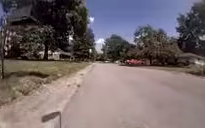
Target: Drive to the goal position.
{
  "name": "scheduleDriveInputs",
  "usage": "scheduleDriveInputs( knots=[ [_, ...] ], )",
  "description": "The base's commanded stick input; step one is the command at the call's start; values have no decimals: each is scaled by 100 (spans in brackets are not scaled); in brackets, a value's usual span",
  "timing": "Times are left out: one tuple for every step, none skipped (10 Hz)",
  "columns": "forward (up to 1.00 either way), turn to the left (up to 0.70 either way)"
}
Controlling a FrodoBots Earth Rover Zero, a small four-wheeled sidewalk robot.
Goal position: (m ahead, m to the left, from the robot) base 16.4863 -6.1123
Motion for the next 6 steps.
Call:
scheduleDriveInputs(
  knots=[
    [100, 0],
    [100, 0],
    [100, 0],
    [100, 0],
    [100, 0],
    [100, 0]
  ],
)
